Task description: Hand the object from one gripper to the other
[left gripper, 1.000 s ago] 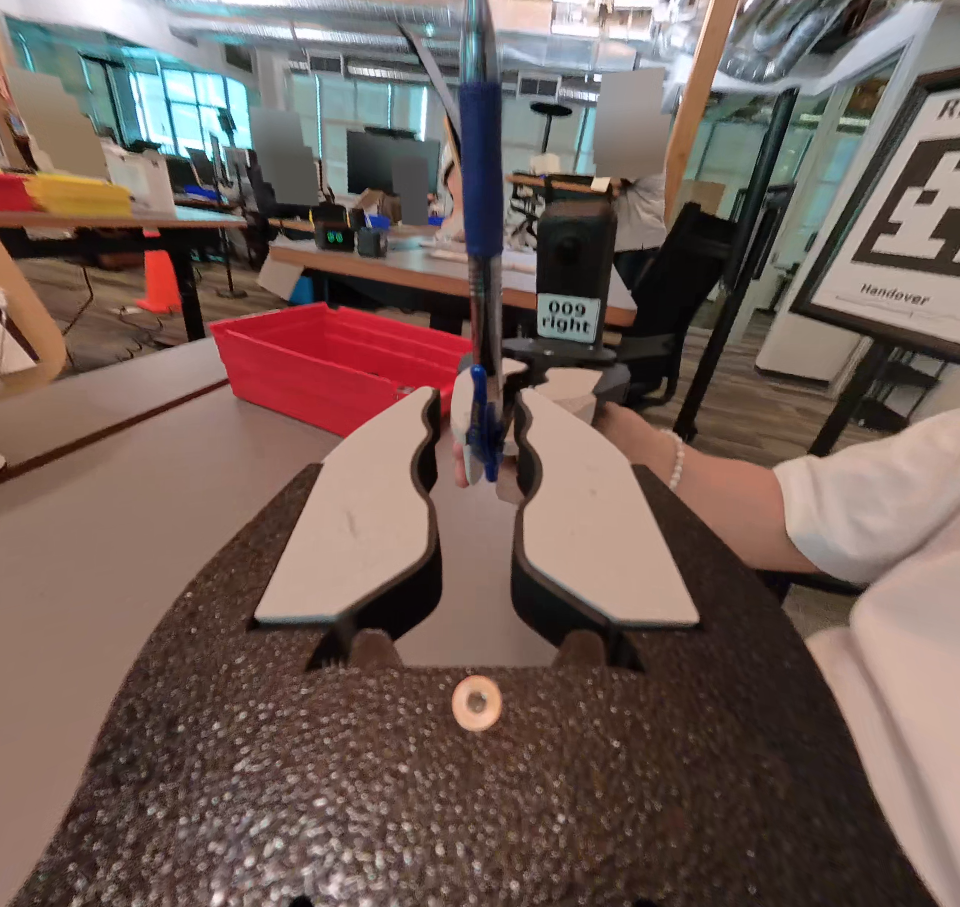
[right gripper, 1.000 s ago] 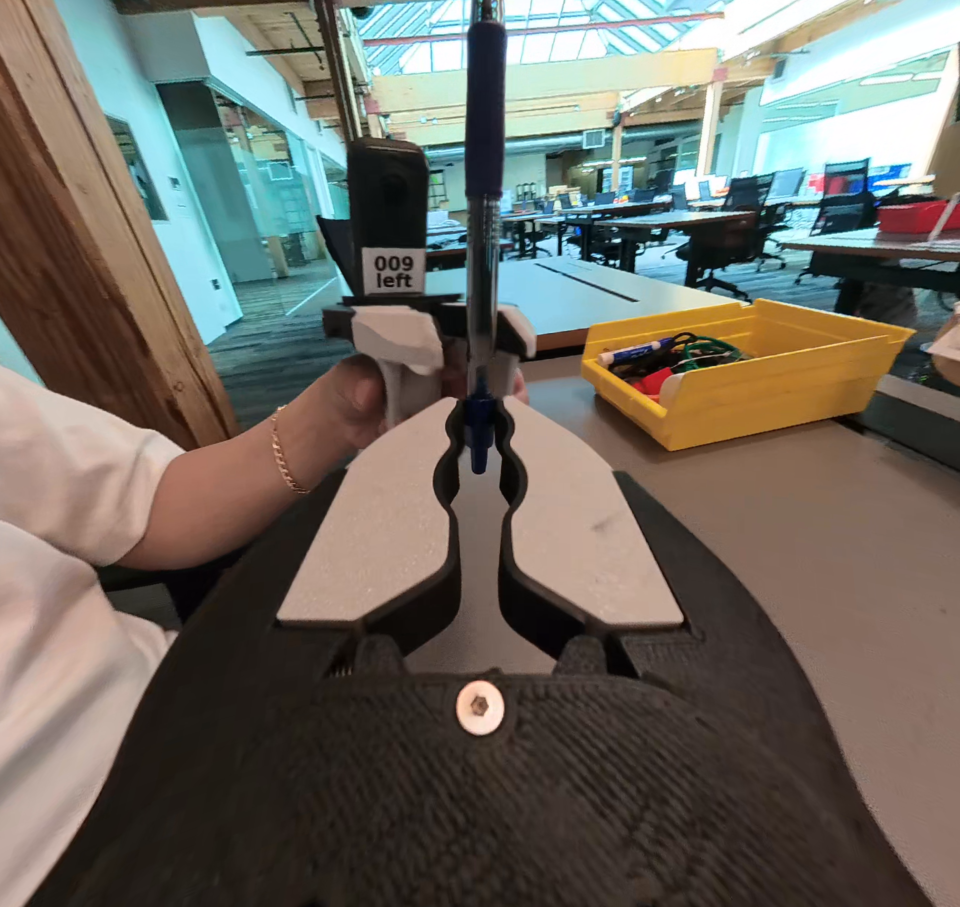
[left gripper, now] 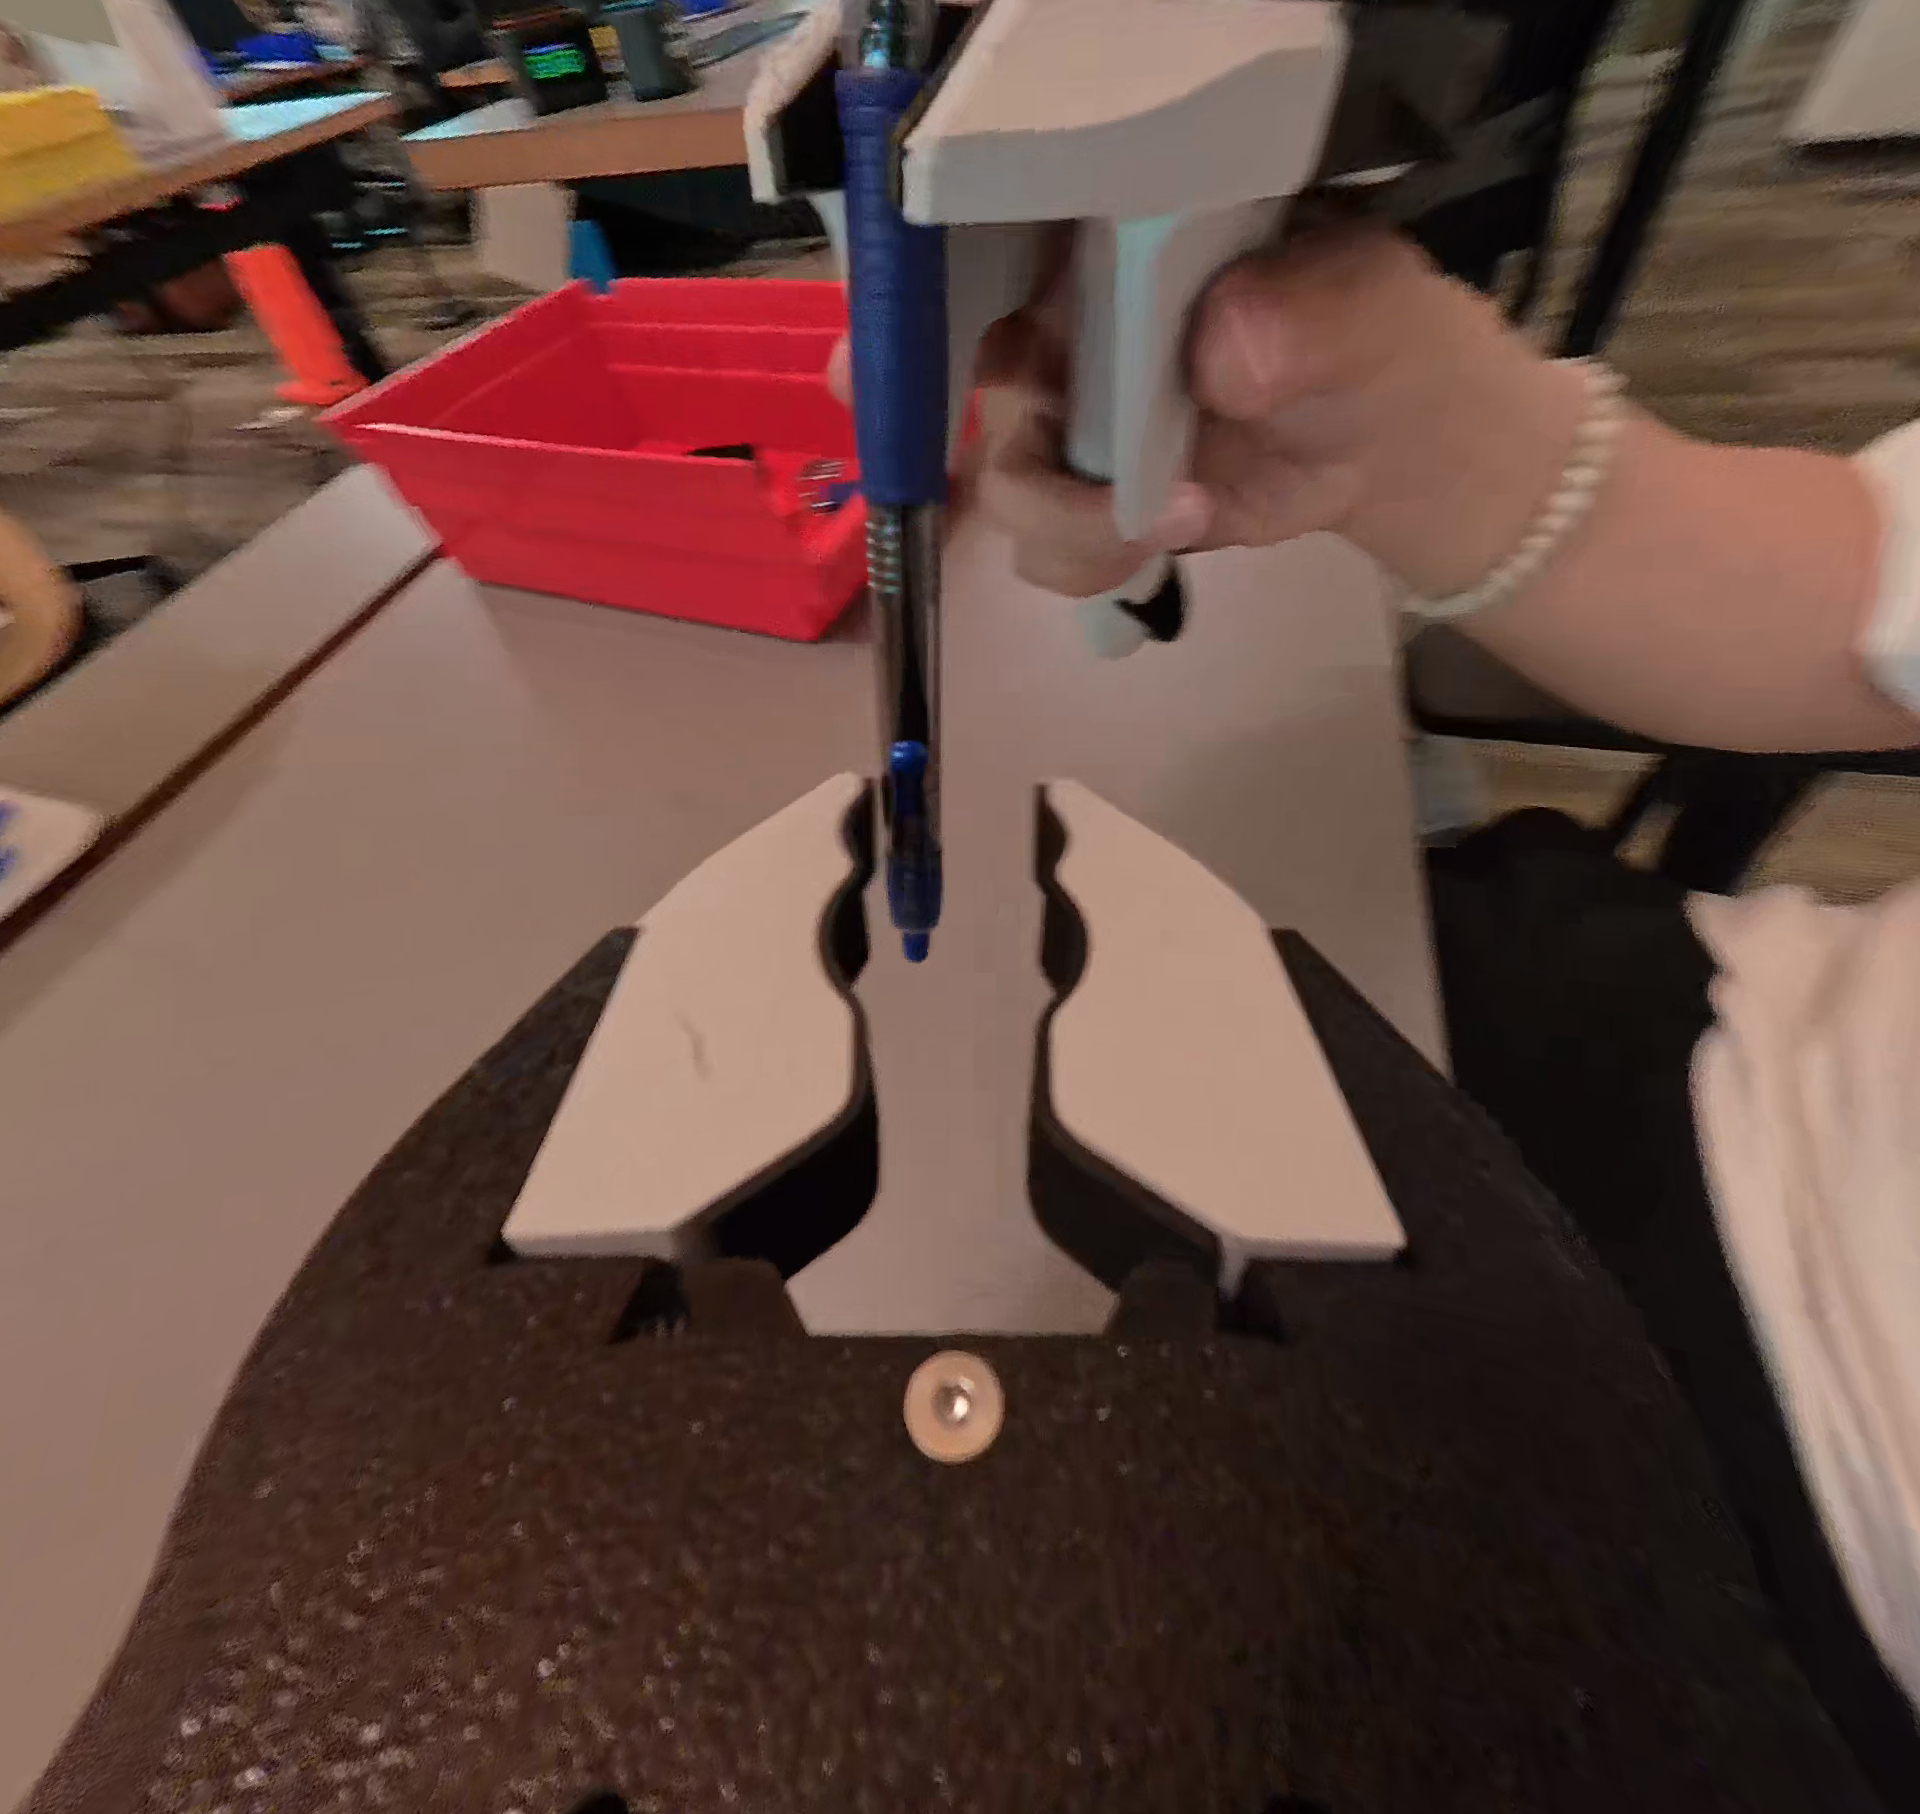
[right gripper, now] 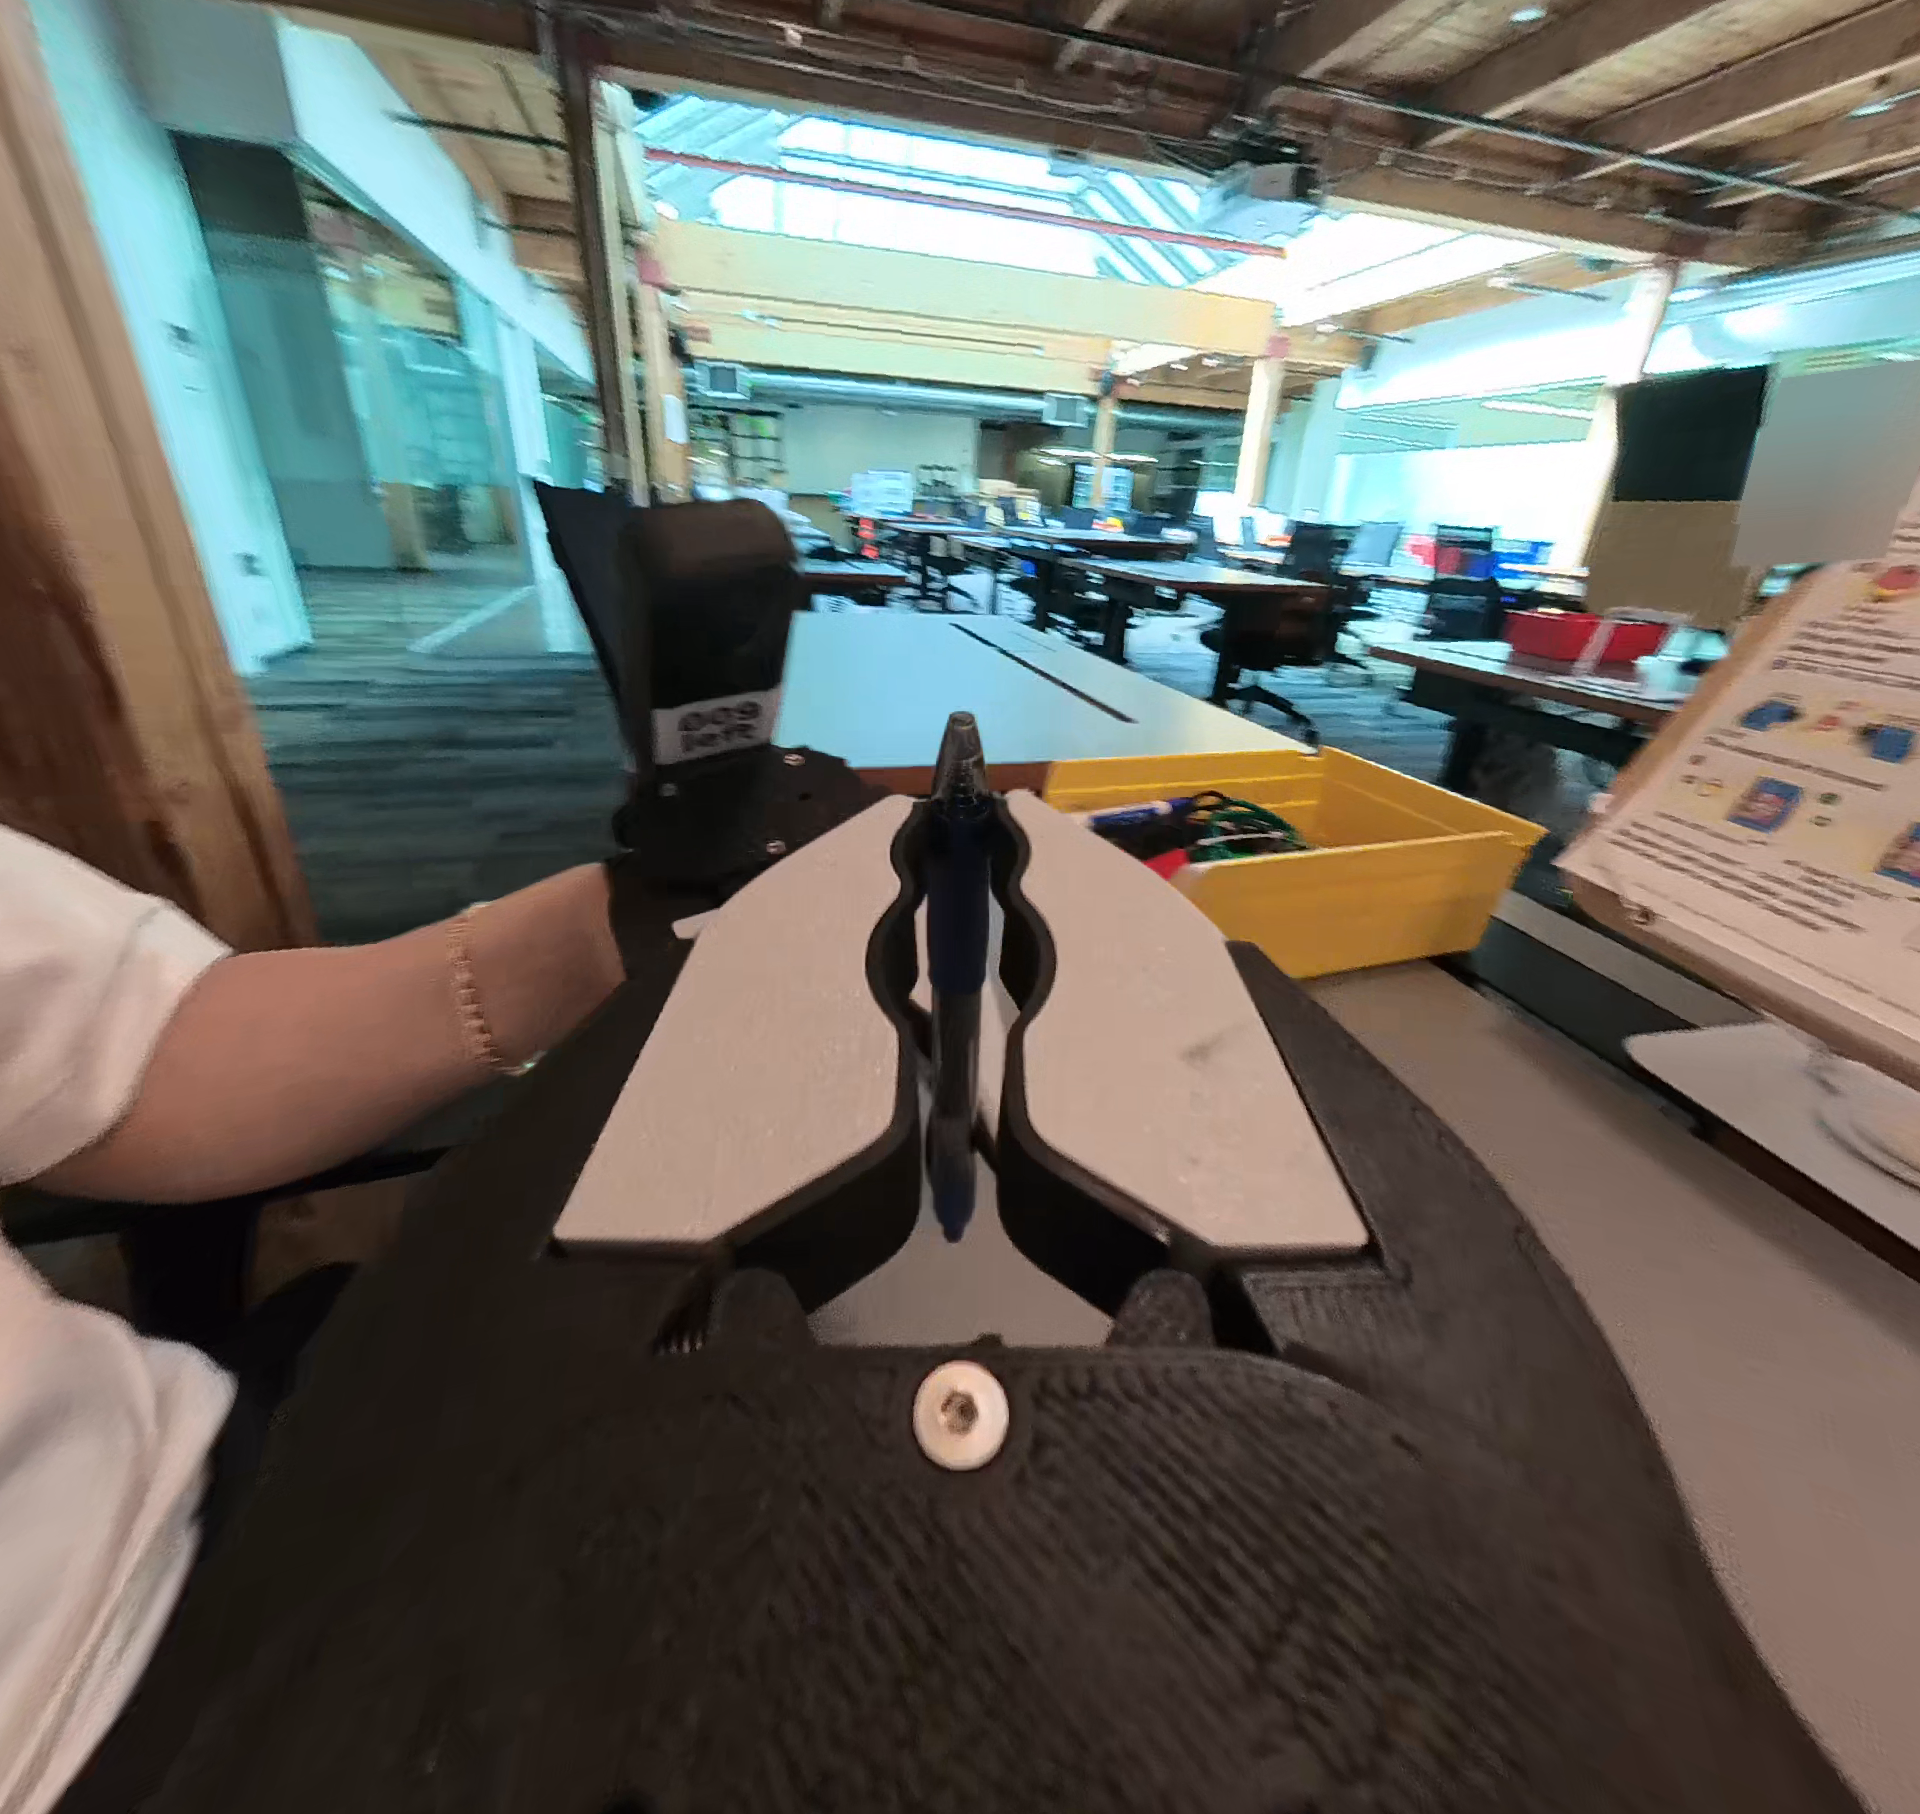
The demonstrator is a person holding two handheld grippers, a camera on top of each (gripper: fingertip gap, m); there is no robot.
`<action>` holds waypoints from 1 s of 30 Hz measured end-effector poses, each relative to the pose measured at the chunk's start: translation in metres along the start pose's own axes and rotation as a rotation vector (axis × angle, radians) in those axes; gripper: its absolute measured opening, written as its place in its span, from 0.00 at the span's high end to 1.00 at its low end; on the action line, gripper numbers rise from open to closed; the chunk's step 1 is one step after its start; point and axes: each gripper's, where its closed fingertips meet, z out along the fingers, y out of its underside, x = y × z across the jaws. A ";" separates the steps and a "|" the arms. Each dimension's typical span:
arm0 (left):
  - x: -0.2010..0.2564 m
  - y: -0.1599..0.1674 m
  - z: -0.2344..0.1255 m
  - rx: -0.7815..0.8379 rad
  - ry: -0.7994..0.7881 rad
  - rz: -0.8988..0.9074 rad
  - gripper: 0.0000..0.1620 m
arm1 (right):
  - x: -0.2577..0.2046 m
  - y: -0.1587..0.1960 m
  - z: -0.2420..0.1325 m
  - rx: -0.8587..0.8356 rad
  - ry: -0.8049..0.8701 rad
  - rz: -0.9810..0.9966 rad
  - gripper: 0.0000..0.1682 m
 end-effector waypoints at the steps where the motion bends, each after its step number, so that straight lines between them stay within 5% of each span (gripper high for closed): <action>1: 0.009 -0.001 -0.002 0.014 0.071 -0.020 0.75 | -0.004 -0.002 -0.003 0.018 -0.057 0.029 0.94; 5: 0.037 -0.006 -0.017 0.099 0.342 -0.130 0.73 | -0.033 -0.013 -0.025 0.104 -0.366 0.124 0.94; 10: 0.074 -0.002 -0.028 0.123 0.698 -0.268 0.75 | -0.050 -0.018 -0.037 0.186 -0.529 0.127 0.94; 15: 0.086 0.004 -0.020 0.116 0.799 -0.296 0.88 | -0.067 -0.012 -0.036 0.167 -0.614 0.111 0.94; 19: 0.091 0.008 -0.021 0.130 0.851 -0.278 0.90 | -0.066 -0.006 -0.031 0.145 -0.604 0.123 0.94; 22: 0.078 0.012 -0.012 0.124 0.754 -0.268 0.90 | -0.043 0.001 -0.021 0.093 -0.432 0.128 0.93; 24: 0.057 0.010 -0.004 0.147 0.608 -0.262 0.90 | -0.025 0.005 -0.018 0.054 -0.303 0.113 0.82; 26: 0.028 0.009 0.003 0.156 0.397 -0.240 0.90 | 0.002 0.010 -0.015 0.002 -0.105 0.068 0.74; 30: -0.031 0.007 0.008 0.121 -0.108 -0.118 0.90 | 0.045 0.007 -0.016 -0.009 0.242 0.045 0.72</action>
